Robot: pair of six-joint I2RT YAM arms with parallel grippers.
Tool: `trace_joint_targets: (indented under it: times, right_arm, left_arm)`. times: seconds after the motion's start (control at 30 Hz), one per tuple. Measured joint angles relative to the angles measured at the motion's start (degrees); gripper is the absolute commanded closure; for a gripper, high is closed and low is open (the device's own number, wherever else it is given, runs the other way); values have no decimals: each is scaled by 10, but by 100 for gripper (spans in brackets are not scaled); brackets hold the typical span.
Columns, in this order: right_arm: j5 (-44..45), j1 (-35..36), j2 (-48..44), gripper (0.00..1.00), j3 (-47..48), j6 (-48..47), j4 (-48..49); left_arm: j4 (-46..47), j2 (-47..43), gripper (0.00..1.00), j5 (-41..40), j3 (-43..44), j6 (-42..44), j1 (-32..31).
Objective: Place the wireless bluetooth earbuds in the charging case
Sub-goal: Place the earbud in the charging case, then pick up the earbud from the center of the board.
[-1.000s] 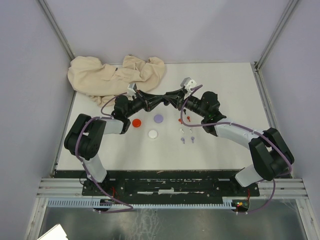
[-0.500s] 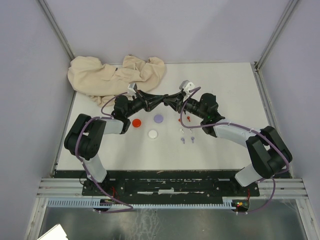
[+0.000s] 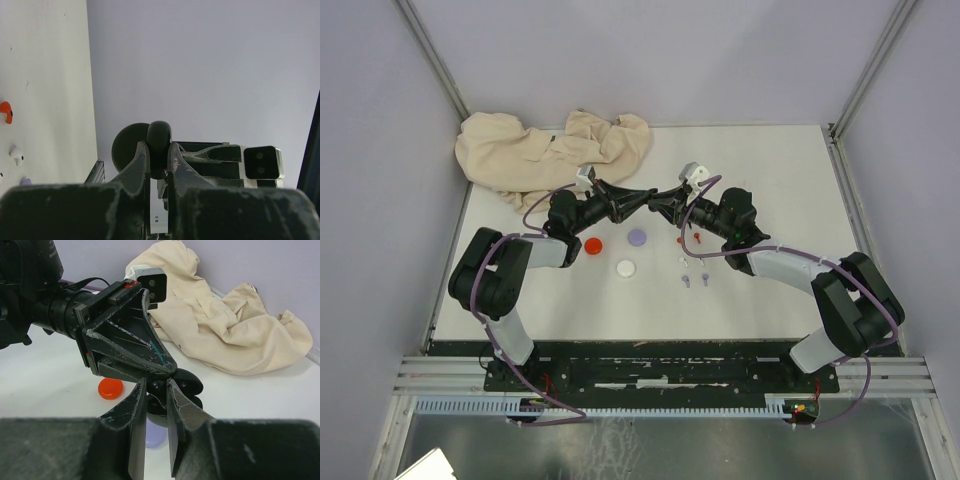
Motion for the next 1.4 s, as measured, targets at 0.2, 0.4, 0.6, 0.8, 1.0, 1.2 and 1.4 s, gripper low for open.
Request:
trace_joint_targets:
  times: [0.2,0.4,0.6,0.8,1.0,1.2,1.4]
  right_arm:
    - [1,0,0,97,-1,0,-2]
    - [6,0,0,94,-1,1,-11]
    - [15,0,-1,84,-1,1,-17]
    - [16,1,-2,53,-1,5,-23]
    - [20,3,-19,36,-1,14,-33]
    - [62,3,-76,26,1,22,-57]
    - [196,-7,-109,25,134,43,-278]
  left_arm:
    - [0,0,97,0,0,0,0]
    - [-1,0,97,3,1,0,1]
    - [-1,0,97,5,6,0,1]
    - [-4,0,97,7,6,0,1]
    - [-4,0,97,3,13,0,2]
    - [0,6,97,3,18,0,5]
    - [0,15,97,7,15,1,25]
